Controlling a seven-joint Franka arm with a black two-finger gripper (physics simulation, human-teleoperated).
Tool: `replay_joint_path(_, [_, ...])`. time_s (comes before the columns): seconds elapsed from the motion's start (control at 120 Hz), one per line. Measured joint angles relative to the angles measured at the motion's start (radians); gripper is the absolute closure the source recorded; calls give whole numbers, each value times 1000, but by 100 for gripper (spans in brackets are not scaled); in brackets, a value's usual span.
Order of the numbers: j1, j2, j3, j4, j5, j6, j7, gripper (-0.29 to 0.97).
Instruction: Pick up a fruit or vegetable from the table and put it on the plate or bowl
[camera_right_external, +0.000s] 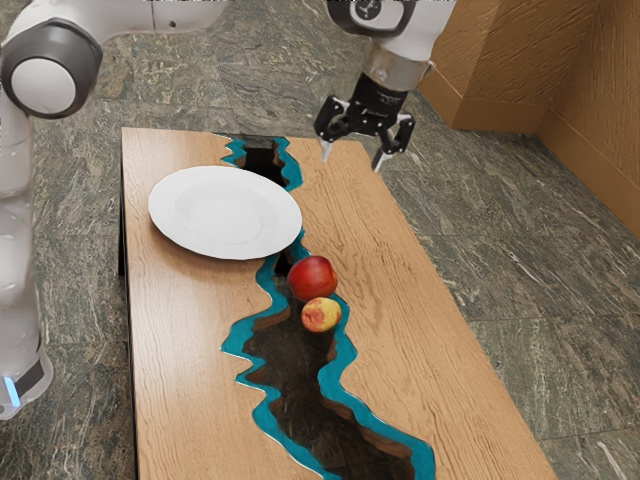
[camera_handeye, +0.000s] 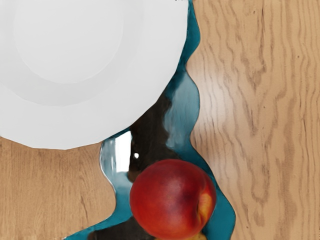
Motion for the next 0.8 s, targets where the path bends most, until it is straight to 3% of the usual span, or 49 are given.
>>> replay_joint_path(0.208, [47, 12, -14, 2, -28, -2, -214, 0])
replay_joint_path(0.342, [-40, 95, -29, 3, -19, 40, -250, 0])
replay_joint_path(0.542, [-36, 154, -26, -71, 110, 226, -67, 0])
replay_joint_path(0.8, [-30, 221, -28, -96, 151, 391, 196, 0])
